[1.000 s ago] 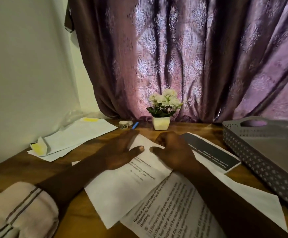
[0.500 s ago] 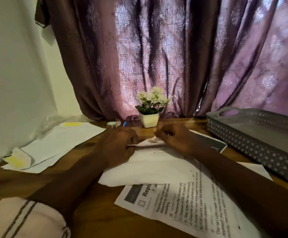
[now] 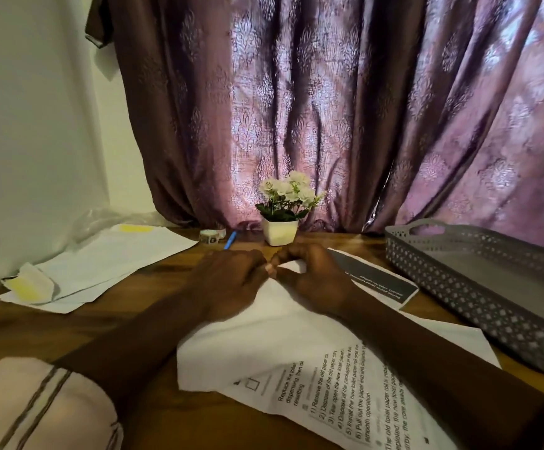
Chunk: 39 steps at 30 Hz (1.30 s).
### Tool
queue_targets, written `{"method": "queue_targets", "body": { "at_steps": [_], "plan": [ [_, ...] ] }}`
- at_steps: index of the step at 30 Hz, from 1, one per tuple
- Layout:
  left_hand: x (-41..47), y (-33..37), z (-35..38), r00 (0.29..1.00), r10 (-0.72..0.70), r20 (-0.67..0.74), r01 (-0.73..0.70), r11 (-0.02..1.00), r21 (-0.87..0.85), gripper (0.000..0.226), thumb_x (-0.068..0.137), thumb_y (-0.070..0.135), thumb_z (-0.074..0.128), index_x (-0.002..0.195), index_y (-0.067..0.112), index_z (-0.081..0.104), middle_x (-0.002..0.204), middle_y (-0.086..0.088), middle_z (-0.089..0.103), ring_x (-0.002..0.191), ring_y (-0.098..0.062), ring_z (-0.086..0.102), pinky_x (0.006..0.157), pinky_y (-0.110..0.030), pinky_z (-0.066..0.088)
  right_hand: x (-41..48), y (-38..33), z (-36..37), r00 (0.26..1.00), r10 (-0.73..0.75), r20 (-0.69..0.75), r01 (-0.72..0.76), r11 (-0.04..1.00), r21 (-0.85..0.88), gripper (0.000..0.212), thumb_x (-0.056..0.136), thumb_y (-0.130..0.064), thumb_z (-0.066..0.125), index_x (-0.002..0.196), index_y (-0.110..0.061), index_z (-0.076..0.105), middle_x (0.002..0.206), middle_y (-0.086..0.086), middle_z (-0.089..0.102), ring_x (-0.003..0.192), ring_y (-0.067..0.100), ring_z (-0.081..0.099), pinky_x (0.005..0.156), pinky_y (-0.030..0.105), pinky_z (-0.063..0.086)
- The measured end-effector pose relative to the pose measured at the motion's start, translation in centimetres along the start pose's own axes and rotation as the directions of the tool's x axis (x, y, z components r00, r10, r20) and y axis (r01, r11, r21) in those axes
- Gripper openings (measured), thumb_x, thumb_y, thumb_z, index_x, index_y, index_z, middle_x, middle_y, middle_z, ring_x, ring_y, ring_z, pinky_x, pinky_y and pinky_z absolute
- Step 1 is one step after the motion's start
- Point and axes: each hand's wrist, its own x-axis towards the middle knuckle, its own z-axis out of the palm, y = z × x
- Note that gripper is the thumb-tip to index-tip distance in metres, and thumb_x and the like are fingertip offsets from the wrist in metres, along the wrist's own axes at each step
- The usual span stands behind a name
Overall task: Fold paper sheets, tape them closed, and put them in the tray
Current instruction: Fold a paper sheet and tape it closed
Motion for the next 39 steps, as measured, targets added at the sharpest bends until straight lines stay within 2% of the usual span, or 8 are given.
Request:
{"method": "queue_targets", "body": {
  "at_steps": [5,11,17,21,26,30,32,39],
  "plan": [
    [0.1,-0.6,0.5,0.993,0.012,-0.121,-0.016,0.999,-0.032,0.05,0.097,0.065,0.023,0.076,0.029,0.05,0.058,0.009,0.043,0.062,-0.02,0.054,0.055,-0.036,0.036,0.2,-0.2,0.4,0.994,0.075,-0.077,-0.049,0.953,0.298,0.014,0.082,-0.02,0.086,0.082,-0.009,0.078,0.085,0.0,0.079,0.082,0.008,0.07,0.086,0.027,0.052],
    [0.3,-2.6,-1.3,0.986,-0.04,-0.159,0.065,0.986,0.154,0.092,0.074,0.095,0.013,0.117,0.036,0.068,0.097,0.002,0.075,0.094,-0.024,0.068,0.07,-0.033,0.042,0.2,-0.9,-0.5,0.944,0.325,-0.064,-0.222,0.765,0.605,0.018,0.084,0.002,0.079,0.095,0.012,0.07,0.085,0.023,0.07,0.075,0.027,0.063,0.063,0.033,0.054],
    [-0.4,-3.5,-1.9,0.957,-0.072,-0.281,0.097,0.992,0.077,0.054,0.084,0.078,0.051,0.096,0.029,0.07,0.083,0.005,0.073,0.081,-0.024,0.067,0.064,-0.032,0.043,-0.1,-1.0,-1.3,0.915,0.382,-0.128,-0.234,0.764,0.602,0.015,0.093,0.001,0.068,0.104,0.01,0.069,0.076,0.013,0.072,0.057,0.013,0.063,0.053,0.02,0.052],
    [-0.3,-2.5,-2.7,0.862,0.196,-0.468,-0.057,0.954,0.294,0.044,0.089,0.063,0.059,0.078,0.02,0.06,0.066,0.002,0.063,0.055,-0.024,0.059,0.051,-0.027,0.034,-0.1,-1.6,-1.6,0.893,0.449,0.01,-0.349,0.679,0.646,0.035,0.101,-0.039,0.061,0.1,-0.006,0.073,0.087,0.013,0.076,0.074,0.026,0.068,0.066,0.034,0.057],
    [-0.3,-0.4,-3.7,0.72,0.459,-0.521,-0.106,0.814,0.571,0.035,0.088,0.047,0.075,0.078,0.017,0.062,0.063,-0.002,0.057,0.046,-0.022,0.049,0.056,-0.026,0.022,0.3,-1.1,-1.7,0.824,0.468,0.319,-0.542,0.489,0.683,0.073,0.096,-0.073,0.035,0.127,-0.015,0.067,0.115,0.014,0.075,0.102,0.03,0.072,0.08,0.04,0.059],
    [-0.1,-0.1,-3.0,0.757,0.512,-0.407,-0.227,0.789,0.571,0.027,0.094,0.042,0.071,0.086,0.019,0.06,0.075,-0.004,0.061,0.057,-0.027,0.057,0.053,-0.033,0.035,0.4,-1.7,-2.4,0.834,0.424,0.352,-0.509,0.347,0.788,0.03,0.098,-0.023,0.063,0.122,-0.005,0.065,0.118,0.022,0.071,0.096,0.032,0.072,0.076,0.042,0.064],
    [-0.2,-0.1,-2.5,0.81,0.49,-0.322,-0.283,0.808,0.516,0.027,0.095,0.045,0.067,0.088,0.021,0.059,0.082,-0.004,0.062,0.066,-0.028,0.06,0.057,-0.035,0.039,0.6,-1.3,-2.5,0.864,0.415,0.285,-0.444,0.359,0.821,0.031,0.092,0.004,0.062,0.12,-0.009,0.065,0.114,0.019,0.071,0.095,0.032,0.071,0.074,0.043,0.063],
    [-0.4,0.6,-0.9,0.963,0.113,-0.243,-0.065,0.978,0.196,0.047,0.097,0.066,0.038,0.123,0.031,0.056,0.117,0.006,0.061,0.108,-0.021,0.058,0.09,-0.045,0.045,0.1,-0.8,-1.3,0.878,0.408,0.252,-0.441,0.484,0.755,0.042,0.086,0.015,0.059,0.124,-0.001,0.065,0.116,0.025,0.073,0.103,0.038,0.07,0.08,0.047,0.062]
  ]
}}
